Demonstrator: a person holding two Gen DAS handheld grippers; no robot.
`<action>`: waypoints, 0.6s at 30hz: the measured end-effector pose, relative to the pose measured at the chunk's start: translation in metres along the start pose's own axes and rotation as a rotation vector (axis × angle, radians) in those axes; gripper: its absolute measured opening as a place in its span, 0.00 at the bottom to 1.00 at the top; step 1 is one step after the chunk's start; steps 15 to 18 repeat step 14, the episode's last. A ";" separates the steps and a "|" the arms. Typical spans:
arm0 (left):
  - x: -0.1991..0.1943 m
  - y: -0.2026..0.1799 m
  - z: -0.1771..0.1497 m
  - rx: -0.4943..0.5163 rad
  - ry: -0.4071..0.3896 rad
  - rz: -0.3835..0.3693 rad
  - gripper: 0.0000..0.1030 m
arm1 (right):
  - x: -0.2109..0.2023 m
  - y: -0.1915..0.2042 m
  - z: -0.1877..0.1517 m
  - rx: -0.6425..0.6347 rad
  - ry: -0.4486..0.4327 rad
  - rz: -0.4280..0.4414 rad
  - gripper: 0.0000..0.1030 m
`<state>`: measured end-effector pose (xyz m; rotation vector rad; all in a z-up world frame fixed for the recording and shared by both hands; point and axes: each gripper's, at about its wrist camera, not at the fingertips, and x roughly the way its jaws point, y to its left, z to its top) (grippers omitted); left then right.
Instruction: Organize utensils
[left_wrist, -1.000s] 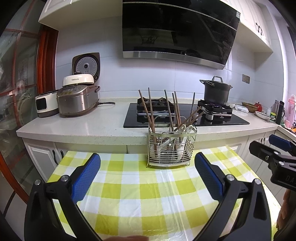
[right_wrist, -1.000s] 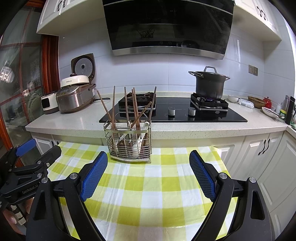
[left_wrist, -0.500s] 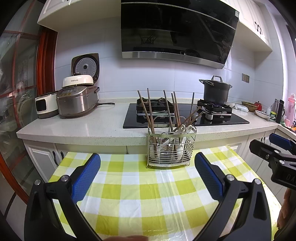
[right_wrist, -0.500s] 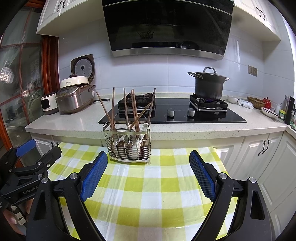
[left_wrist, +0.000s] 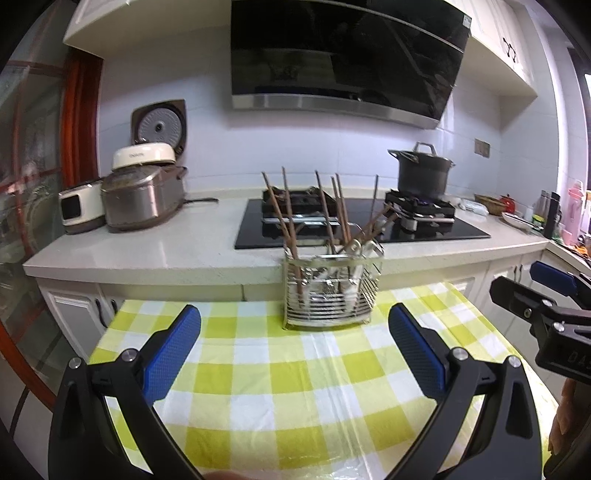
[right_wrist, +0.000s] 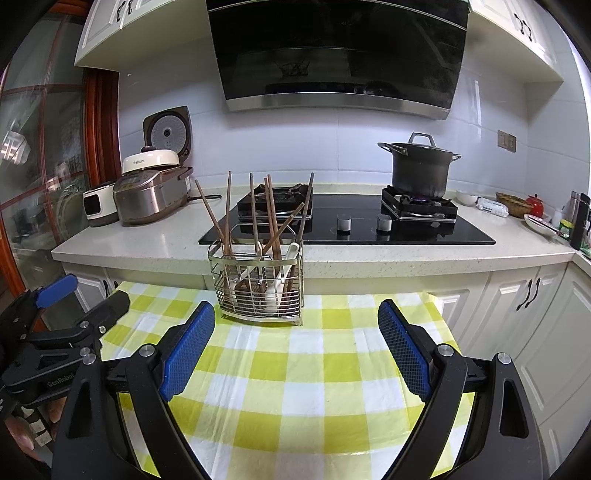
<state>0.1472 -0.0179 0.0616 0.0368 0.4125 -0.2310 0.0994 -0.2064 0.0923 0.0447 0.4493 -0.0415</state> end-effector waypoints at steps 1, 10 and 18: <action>0.001 0.000 -0.002 0.000 -0.001 0.001 0.96 | 0.001 0.000 0.000 0.000 0.001 0.001 0.82; 0.011 0.003 -0.018 0.003 0.019 0.074 0.96 | 0.010 -0.004 -0.011 0.007 0.032 0.000 0.82; 0.016 0.009 -0.026 -0.028 0.048 0.119 0.96 | 0.016 -0.004 -0.021 0.005 0.060 0.002 0.82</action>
